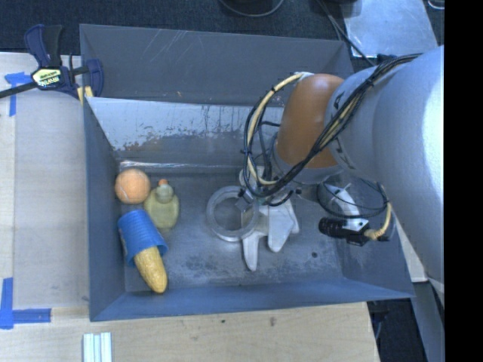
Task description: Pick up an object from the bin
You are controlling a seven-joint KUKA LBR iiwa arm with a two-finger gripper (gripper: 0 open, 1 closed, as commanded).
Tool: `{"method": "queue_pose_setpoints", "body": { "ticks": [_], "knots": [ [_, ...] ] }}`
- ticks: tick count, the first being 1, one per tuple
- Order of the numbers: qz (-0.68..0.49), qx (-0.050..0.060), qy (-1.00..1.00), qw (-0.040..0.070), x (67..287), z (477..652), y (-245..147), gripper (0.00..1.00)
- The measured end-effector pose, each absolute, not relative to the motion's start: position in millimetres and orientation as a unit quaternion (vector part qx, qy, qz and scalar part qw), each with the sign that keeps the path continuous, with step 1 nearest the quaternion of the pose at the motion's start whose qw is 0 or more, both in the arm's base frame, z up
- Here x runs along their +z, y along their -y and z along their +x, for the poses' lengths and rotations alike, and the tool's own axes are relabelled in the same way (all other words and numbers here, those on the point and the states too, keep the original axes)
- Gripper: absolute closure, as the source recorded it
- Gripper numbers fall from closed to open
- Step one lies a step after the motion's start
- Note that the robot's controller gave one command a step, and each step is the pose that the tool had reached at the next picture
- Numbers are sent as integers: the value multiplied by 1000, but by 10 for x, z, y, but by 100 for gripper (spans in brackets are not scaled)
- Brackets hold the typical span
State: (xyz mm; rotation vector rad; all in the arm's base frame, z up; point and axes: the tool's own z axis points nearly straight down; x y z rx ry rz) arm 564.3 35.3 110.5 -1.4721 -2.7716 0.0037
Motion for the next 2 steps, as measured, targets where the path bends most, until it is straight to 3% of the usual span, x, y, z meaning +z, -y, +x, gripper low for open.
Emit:
{"method": "queue_pose_setpoints", "body": {
  "ticks": [2],
  "knots": [
    [-483,2,876,2,1324,5520,-440,100]
  ]
}}
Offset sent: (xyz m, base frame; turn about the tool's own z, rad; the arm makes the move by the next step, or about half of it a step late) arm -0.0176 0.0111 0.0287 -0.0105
